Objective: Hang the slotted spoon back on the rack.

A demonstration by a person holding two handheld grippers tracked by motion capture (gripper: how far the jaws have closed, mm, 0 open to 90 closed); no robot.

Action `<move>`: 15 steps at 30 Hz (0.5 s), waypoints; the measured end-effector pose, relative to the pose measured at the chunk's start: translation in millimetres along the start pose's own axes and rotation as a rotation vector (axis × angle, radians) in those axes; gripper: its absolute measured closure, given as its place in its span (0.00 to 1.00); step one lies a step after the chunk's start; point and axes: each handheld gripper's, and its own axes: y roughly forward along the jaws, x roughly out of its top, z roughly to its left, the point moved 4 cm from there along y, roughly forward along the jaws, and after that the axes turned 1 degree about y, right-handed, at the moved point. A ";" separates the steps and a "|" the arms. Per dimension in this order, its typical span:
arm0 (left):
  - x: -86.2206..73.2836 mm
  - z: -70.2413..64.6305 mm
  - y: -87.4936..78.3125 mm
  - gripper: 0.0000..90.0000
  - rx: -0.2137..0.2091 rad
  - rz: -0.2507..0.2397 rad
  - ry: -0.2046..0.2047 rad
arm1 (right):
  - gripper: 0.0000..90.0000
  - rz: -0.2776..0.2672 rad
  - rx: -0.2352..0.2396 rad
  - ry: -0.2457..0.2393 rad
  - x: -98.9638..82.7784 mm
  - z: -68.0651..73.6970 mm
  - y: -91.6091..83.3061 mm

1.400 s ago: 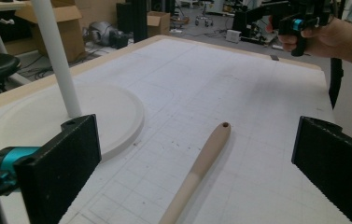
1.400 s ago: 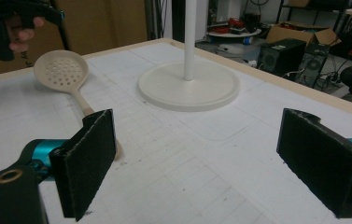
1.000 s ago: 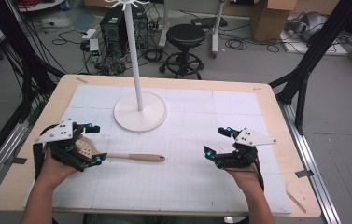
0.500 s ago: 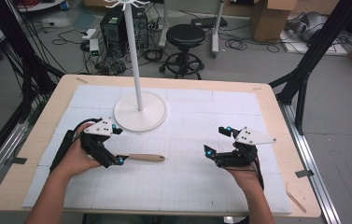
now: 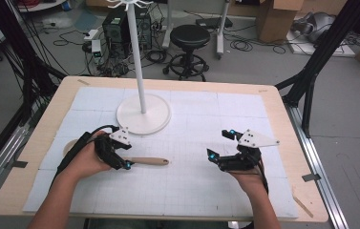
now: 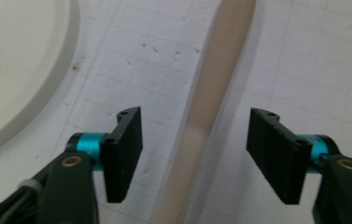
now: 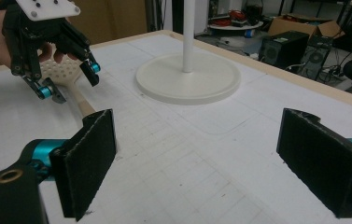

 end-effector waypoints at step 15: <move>8.3 0.9 21.8 0.64 -0.022 0.187 0.039 | 0.13 0.015 -0.003 -0.007 -2.8 -0.4 1.9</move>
